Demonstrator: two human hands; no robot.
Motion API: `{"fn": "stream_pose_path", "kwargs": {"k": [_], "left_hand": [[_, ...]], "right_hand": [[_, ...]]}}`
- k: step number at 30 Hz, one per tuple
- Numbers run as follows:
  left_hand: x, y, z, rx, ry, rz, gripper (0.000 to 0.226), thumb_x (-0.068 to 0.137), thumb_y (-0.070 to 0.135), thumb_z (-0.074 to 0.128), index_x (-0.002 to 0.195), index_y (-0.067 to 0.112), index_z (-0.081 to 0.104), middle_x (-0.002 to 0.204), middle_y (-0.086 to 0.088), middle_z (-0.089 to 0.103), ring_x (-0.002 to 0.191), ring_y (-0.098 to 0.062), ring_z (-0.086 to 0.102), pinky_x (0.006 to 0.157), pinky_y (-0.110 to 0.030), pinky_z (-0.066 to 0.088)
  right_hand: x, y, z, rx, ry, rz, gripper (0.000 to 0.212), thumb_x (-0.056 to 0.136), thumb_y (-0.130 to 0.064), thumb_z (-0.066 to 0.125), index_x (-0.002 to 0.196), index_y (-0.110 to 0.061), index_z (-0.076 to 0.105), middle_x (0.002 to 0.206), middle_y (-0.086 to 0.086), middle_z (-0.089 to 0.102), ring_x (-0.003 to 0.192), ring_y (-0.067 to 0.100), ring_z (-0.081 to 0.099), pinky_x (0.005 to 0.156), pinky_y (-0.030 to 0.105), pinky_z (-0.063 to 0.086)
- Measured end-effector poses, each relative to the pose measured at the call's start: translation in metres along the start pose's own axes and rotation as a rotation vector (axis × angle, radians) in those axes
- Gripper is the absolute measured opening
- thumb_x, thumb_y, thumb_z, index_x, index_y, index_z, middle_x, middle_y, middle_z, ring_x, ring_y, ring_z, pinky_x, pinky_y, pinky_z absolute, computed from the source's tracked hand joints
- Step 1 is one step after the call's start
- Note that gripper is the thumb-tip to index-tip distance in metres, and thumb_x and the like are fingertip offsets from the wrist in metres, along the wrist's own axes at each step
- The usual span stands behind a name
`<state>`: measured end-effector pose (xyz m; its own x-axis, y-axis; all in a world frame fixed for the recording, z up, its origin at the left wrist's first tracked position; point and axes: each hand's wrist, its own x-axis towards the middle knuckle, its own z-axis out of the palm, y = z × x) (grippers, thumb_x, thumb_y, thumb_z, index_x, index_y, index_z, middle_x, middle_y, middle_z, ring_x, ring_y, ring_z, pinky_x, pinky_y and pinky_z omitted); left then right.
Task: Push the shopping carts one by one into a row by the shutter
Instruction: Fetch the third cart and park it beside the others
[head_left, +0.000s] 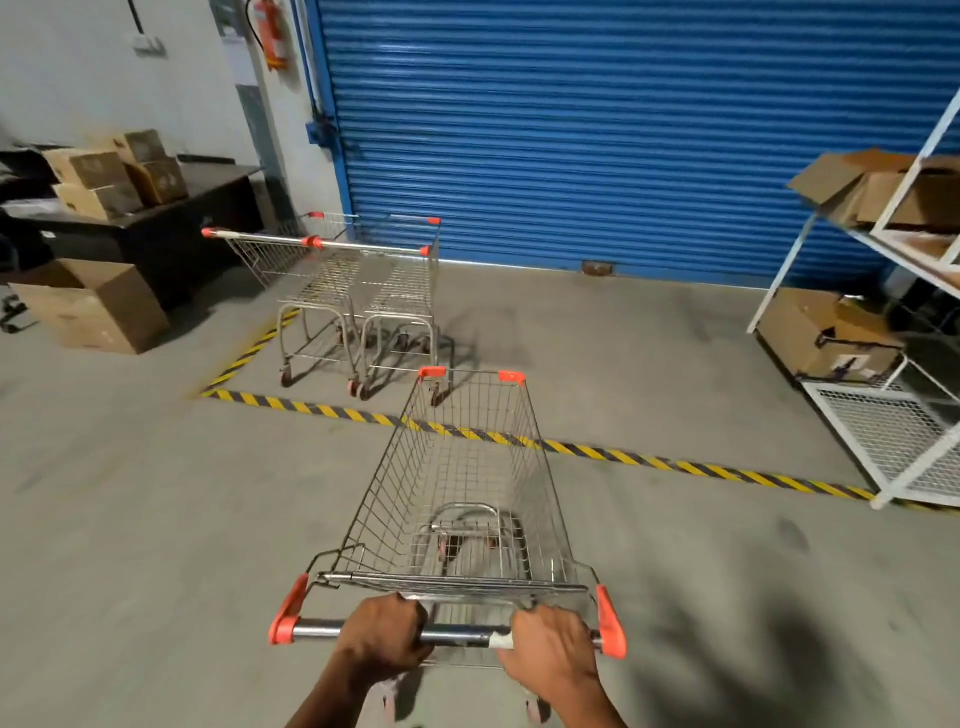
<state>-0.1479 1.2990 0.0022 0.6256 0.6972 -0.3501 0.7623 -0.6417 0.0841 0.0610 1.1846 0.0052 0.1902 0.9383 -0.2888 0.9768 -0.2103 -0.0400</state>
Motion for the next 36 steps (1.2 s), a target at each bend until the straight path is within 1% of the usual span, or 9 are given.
{"fn": "stream_pose_path", "kwargs": {"k": [4, 7, 10, 12, 20, 24, 29, 32, 36], "left_hand": [[0.064, -0.034, -0.027, 0.012, 0.021, 0.026, 0.048, 0.085, 0.060, 0.043, 0.100, 0.021, 0.067, 0.095, -0.003, 0.073, 0.089, -0.025, 0.069, 0.077, -0.034, 0.052], [0.113, -0.053, -0.048, 0.002, 0.000, 0.063, 0.047, 0.087, 0.059, 0.046, 0.102, 0.020, 0.068, 0.097, -0.004, 0.073, 0.089, -0.025, 0.069, 0.077, -0.034, 0.052], [0.154, -0.070, -0.065, -0.037, -0.017, 0.079, 0.047, 0.086, 0.060, 0.045, 0.100, 0.021, 0.069, 0.093, -0.001, 0.073, 0.085, -0.022, 0.069, 0.076, -0.031, 0.052], [0.182, -0.082, -0.076, -0.036, -0.029, 0.097, 0.047, 0.087, 0.059, 0.046, 0.102, 0.021, 0.069, 0.094, -0.001, 0.072, 0.085, -0.022, 0.069, 0.077, -0.032, 0.053], [0.302, -0.122, -0.117, -0.010, -0.034, 0.138, 0.045, 0.089, 0.058, 0.047, 0.104, 0.022, 0.069, 0.093, -0.001, 0.072, 0.083, -0.021, 0.068, 0.076, -0.031, 0.053], [0.373, -0.145, -0.140, 0.019, -0.024, 0.137, 0.048, 0.087, 0.064, 0.049, 0.102, 0.022, 0.068, 0.095, -0.003, 0.072, 0.088, -0.026, 0.069, 0.077, -0.034, 0.053], [0.467, -0.173, -0.179, 0.022, -0.019, 0.125, 0.049, 0.086, 0.064, 0.049, 0.104, 0.022, 0.067, 0.099, -0.003, 0.072, 0.092, -0.026, 0.068, 0.079, -0.034, 0.051], [0.522, -0.187, -0.199, 0.043, -0.016, 0.113, 0.052, 0.086, 0.065, 0.047, 0.107, 0.022, 0.067, 0.103, -0.005, 0.072, 0.096, -0.027, 0.067, 0.081, -0.035, 0.052], [0.590, -0.196, -0.228, 0.048, -0.015, 0.108, 0.051, 0.086, 0.061, 0.046, 0.109, 0.020, 0.066, 0.106, -0.006, 0.071, 0.099, -0.028, 0.066, 0.084, -0.037, 0.051]], "right_hand": [[0.069, 0.001, -0.024, -0.013, 0.004, 0.014, 0.029, 0.095, -0.042, 0.052, 0.108, -0.022, 0.069, 0.100, 0.005, 0.073, 0.091, 0.028, 0.071, 0.081, 0.037, 0.049], [0.120, 0.008, -0.040, -0.011, 0.011, 0.022, 0.037, 0.093, -0.050, 0.053, 0.114, -0.023, 0.068, 0.104, 0.004, 0.072, 0.094, 0.027, 0.070, 0.084, 0.037, 0.049], [0.167, 0.015, -0.051, -0.013, 0.023, 0.036, 0.049, 0.087, -0.056, 0.049, 0.124, -0.029, 0.067, 0.100, 0.000, 0.073, 0.091, 0.025, 0.071, 0.085, 0.038, 0.052], [0.197, 0.019, -0.059, -0.035, 0.027, 0.034, 0.052, 0.087, -0.058, 0.046, 0.128, -0.031, 0.066, 0.098, 0.000, 0.073, 0.091, 0.026, 0.071, 0.084, 0.038, 0.052], [0.317, 0.041, -0.096, -0.058, 0.002, 0.066, 0.048, 0.087, -0.061, 0.049, 0.112, -0.027, 0.070, 0.093, 0.002, 0.074, 0.088, 0.028, 0.072, 0.078, 0.037, 0.052], [0.388, 0.057, -0.119, -0.053, -0.004, 0.087, 0.040, 0.091, -0.054, 0.050, 0.101, -0.022, 0.072, 0.087, 0.001, 0.070, 0.083, 0.025, 0.071, 0.076, 0.035, 0.052], [0.486, 0.076, -0.141, -0.029, 0.006, 0.107, 0.041, 0.091, -0.054, 0.051, 0.104, -0.021, 0.070, 0.096, 0.002, 0.073, 0.087, 0.026, 0.070, 0.077, 0.035, 0.050], [0.541, 0.089, -0.159, 0.005, -0.029, 0.124, 0.039, 0.092, -0.054, 0.051, 0.105, -0.022, 0.070, 0.095, 0.000, 0.071, 0.090, 0.025, 0.070, 0.081, 0.035, 0.050], [0.611, 0.116, -0.178, 0.030, -0.020, 0.109, 0.045, 0.091, -0.056, 0.043, 0.104, -0.022, 0.069, 0.096, 0.000, 0.071, 0.087, 0.025, 0.068, 0.083, 0.038, 0.051]]}}
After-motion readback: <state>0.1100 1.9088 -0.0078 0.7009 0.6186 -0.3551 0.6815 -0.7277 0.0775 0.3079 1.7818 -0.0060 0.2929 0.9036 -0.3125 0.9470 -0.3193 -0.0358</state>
